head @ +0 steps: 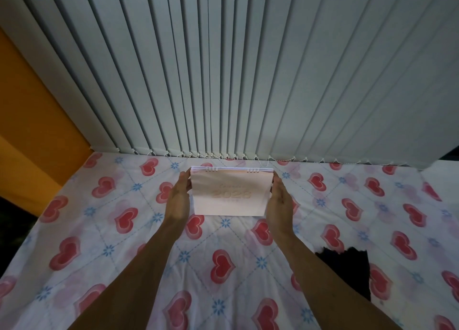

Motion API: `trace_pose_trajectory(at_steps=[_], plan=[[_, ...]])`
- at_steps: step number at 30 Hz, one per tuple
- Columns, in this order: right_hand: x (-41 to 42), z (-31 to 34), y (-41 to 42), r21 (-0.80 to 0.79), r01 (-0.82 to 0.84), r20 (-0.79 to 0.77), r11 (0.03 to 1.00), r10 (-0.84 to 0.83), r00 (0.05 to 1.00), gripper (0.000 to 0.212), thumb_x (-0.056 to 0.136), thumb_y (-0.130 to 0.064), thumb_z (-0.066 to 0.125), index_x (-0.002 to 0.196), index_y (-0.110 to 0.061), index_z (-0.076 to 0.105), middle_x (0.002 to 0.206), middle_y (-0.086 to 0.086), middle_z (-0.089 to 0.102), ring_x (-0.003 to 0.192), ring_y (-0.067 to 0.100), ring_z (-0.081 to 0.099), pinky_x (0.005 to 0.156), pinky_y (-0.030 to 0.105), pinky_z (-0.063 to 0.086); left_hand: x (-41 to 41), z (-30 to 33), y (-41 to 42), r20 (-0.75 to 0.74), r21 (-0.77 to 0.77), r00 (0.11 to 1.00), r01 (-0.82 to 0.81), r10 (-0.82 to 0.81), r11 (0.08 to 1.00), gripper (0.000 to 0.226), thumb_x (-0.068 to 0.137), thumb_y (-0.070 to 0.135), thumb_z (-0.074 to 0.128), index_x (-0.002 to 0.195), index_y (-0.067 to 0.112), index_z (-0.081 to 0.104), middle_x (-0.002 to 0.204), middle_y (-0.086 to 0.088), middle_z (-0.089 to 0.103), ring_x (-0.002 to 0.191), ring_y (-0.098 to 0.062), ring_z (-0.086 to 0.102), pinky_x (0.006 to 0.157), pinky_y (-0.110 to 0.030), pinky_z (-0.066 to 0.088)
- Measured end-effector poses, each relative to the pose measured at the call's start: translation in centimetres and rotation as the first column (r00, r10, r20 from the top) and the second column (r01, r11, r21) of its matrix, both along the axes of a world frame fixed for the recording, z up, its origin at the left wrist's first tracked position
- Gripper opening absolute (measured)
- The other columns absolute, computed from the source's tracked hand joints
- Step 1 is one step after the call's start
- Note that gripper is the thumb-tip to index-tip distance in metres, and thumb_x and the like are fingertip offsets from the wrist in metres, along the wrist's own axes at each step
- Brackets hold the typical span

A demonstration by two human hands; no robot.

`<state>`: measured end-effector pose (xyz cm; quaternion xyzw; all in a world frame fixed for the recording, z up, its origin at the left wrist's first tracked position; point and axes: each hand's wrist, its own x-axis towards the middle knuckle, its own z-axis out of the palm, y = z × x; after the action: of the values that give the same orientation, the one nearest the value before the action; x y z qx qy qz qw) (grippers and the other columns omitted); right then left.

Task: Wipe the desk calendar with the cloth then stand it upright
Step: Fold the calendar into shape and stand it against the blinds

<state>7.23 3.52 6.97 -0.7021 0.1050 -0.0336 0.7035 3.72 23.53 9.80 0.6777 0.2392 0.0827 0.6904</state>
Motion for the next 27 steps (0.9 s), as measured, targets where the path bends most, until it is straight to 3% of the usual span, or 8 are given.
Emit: trace_pose_trajectory(at_steps=[3,5,8,11,14,17,21,27], plan=[[0.1,-0.2,-0.1,0.005,-0.016,0.001,1.000,0.016,1.000,0.044,0.106,-0.042,0.029,0.139,-0.027,0.054,0.133,0.001,0.063,0.118,0.019,0.061,0.093,0.036,0.057,-0.1,-0.3,-0.1,-0.025,0.035,1.000,0.000,0.001,0.999,0.036,0.096,0.056,0.025,0.090,0.052,0.059,0.076,0.031,0.066,0.067,0.007,0.064,0.044,-0.006,0.043],[0.1,-0.4,-0.3,0.004,-0.015,0.000,1.000,0.015,1.000,0.044,0.106,-0.041,0.029,0.137,-0.026,0.056,0.130,0.002,0.065,0.113,0.016,0.063,0.077,0.021,0.058,-0.2,-0.5,0.0,-0.038,0.063,0.999,-0.002,0.005,0.998,0.037,0.097,0.055,0.024,0.092,0.048,0.060,0.084,0.028,0.064,0.068,0.003,0.063,0.047,-0.008,0.042],[0.2,-0.4,-0.6,-0.001,-0.004,-0.005,1.000,0.004,1.000,0.045,0.106,-0.040,0.029,0.138,-0.023,0.056,0.131,0.000,0.064,0.106,-0.008,0.061,0.070,0.003,0.048,-0.2,-1.1,0.2,-0.042,0.052,0.999,0.007,-0.005,0.999,0.041,0.097,0.055,0.024,0.110,0.039,0.060,0.100,0.015,0.064,0.080,-0.005,0.062,0.063,-0.016,0.047],[0.4,-0.3,-0.9,-0.014,-0.011,0.006,1.000,0.011,1.000,0.045,0.106,-0.038,0.029,0.137,-0.019,0.056,0.125,-0.005,0.065,0.090,-0.025,0.057,0.066,-0.003,0.043,-0.3,-1.5,0.3,-0.042,0.033,0.999,-0.002,0.004,0.999,0.044,0.097,0.055,0.025,0.119,0.033,0.056,0.112,0.008,0.060,0.088,-0.007,0.055,0.075,-0.027,0.041],[0.4,-0.1,-1.0,-0.009,-0.006,-0.001,1.000,0.006,1.000,0.043,0.106,-0.040,0.029,0.127,-0.025,0.063,0.102,-0.022,0.070,0.086,-0.020,0.061,0.062,0.000,0.046,-0.6,-1.3,0.0,-0.041,0.035,0.999,-0.016,0.017,0.999,0.035,0.095,0.057,0.026,0.102,0.044,0.057,0.096,0.021,0.061,0.078,0.004,0.052,0.070,-0.022,0.040],[0.4,-0.2,-0.7,0.022,-0.015,-0.037,1.000,0.015,0.999,0.044,0.105,-0.045,0.030,0.123,-0.028,0.066,0.106,-0.010,0.073,0.087,-0.007,0.067,0.062,0.010,0.052,-1.0,-1.0,-0.4,-0.033,0.028,0.999,0.010,-0.009,1.000,0.035,0.095,0.057,0.024,0.089,0.051,0.058,0.077,0.034,0.063,0.069,0.008,0.060,0.060,-0.012,0.038],[0.5,-0.3,-0.3,0.058,-0.005,-0.086,0.998,0.010,0.996,0.044,0.104,-0.048,0.033,0.114,-0.027,0.070,0.102,-0.001,0.074,0.087,0.009,0.071,0.058,0.014,0.052,-0.8,-0.9,-0.9,0.002,-0.029,0.999,0.043,-0.043,0.999,0.035,0.096,0.056,0.022,0.093,0.050,0.056,0.073,0.044,0.062,0.066,0.024,0.056,0.061,-0.014,0.038],[2.2,0.3,-0.3,0.025,0.022,-0.073,0.999,-0.020,0.997,0.046,0.103,-0.050,0.031,0.108,-0.026,0.071,0.087,-0.013,0.075,0.075,-0.005,0.069,0.054,0.007,0.049,1.1,0.3,-0.7,0.041,-0.112,0.997,0.063,-0.059,0.992,0.034,0.096,0.055,0.023,0.096,0.046,0.056,0.074,0.039,0.065,0.066,0.019,0.060,0.045,-0.003,0.044]])
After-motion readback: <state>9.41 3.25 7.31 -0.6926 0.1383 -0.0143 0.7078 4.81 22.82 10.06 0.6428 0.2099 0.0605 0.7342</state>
